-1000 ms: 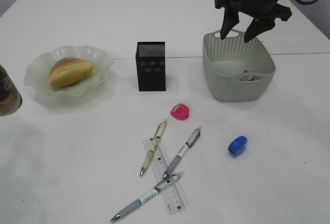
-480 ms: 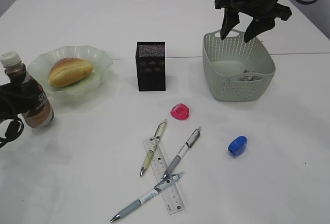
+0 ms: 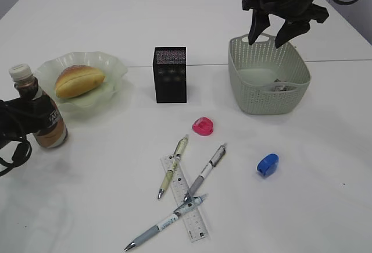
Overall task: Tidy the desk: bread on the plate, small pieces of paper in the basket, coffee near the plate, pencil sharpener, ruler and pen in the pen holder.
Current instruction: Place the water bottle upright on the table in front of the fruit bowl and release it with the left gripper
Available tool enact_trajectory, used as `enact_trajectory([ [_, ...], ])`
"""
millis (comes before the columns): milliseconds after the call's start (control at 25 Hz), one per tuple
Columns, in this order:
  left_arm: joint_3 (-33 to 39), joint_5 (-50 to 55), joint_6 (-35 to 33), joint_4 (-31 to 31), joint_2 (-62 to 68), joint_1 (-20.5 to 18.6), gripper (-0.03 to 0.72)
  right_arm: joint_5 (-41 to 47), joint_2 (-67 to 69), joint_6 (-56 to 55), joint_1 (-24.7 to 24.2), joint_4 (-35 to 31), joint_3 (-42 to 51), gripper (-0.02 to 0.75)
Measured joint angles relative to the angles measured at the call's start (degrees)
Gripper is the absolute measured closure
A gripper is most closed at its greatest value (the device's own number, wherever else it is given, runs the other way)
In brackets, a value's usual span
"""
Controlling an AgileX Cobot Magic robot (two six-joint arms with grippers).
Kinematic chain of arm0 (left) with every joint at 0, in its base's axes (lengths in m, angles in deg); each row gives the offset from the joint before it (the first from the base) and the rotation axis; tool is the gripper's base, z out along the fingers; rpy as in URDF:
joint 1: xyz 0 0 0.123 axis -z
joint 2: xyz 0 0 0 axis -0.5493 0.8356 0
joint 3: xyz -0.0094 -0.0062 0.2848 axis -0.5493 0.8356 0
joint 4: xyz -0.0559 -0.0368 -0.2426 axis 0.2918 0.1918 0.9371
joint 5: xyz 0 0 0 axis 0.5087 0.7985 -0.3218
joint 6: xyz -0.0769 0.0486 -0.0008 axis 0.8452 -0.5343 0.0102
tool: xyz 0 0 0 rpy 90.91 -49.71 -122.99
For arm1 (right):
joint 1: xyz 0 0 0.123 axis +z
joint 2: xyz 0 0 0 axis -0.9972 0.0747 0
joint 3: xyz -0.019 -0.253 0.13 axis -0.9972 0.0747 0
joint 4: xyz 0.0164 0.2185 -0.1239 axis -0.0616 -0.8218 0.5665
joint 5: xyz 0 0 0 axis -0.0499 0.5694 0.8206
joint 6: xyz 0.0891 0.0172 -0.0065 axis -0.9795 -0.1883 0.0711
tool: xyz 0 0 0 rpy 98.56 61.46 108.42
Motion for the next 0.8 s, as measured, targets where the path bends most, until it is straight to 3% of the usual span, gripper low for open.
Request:
enact_trajectory([
  [280,-0.05,-0.37,0.0,-1.75,0.14,0.0,0.225,0.0,0.0,0.0,0.0,0.0,0.0,0.287],
  [480,-0.05,-0.27,0.0,-5.64,0.24,0.0,0.208,0.0,0.0,0.0,0.0,0.0,0.0,0.286],
  [800,-0.05,-0.15,0.03,-6.91,-1.46,0.0,0.181,0.0,0.0,0.0,0.0,0.1,0.0,0.287],
])
